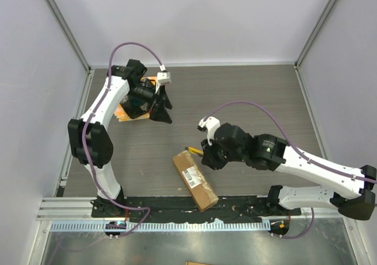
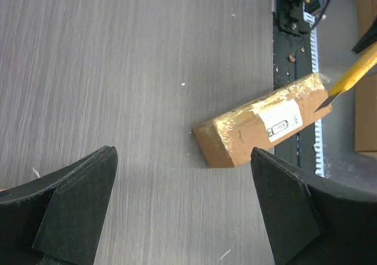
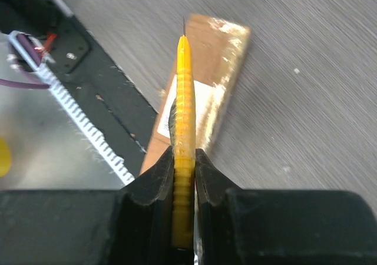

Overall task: Unpack the express box
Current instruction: Cut the express box at the center of the board.

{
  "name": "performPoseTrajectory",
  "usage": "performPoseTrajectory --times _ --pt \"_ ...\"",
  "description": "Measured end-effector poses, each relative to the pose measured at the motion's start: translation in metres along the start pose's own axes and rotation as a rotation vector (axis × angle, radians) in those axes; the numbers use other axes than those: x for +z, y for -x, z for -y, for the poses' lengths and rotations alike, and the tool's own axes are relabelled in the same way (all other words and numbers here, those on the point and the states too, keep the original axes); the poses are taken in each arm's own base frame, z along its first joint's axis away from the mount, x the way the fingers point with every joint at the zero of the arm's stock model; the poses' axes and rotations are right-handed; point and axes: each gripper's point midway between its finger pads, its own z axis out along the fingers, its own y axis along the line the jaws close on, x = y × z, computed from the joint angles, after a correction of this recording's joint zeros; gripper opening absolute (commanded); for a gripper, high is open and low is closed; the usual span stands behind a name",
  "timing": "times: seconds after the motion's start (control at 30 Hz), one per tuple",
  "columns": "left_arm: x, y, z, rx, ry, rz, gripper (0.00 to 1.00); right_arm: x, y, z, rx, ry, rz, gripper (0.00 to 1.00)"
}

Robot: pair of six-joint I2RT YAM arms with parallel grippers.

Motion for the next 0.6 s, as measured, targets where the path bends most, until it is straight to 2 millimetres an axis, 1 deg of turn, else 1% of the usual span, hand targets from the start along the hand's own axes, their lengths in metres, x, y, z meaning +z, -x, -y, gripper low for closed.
performPoseTrajectory --times 0.07,0.1,0.17,0.23,0.33,0.47,0.6 --pt "0.002 0.005 0.019 0.091 -0.027 0.004 1.00 0.001 0.012 -0.007 -0.022 0.061 -0.009 0.01" --pt "0.004 0.008 0.033 0.149 -0.046 0.002 1.00 0.002 0.019 -0.011 -0.036 0.096 -0.014 0.01" --pt "0.011 0.013 0.056 0.232 -0.082 -0.003 1.00 0.007 0.026 -0.014 -0.054 0.142 -0.028 0.01" --pt "0.020 0.016 0.082 0.306 -0.126 -0.013 1.00 0.011 0.033 -0.014 -0.075 0.183 -0.047 0.01" --pt "0.030 0.019 0.110 0.356 -0.184 -0.022 1.00 0.016 0.040 -0.007 -0.099 0.207 -0.065 0.01" --pt "0.033 0.018 0.121 0.369 -0.203 -0.028 1.00 0.017 0.049 -0.001 -0.140 0.235 -0.079 0.01" --pt "0.038 0.012 0.128 0.366 -0.220 -0.053 1.00 0.013 0.054 -0.001 -0.194 0.248 -0.083 0.01"
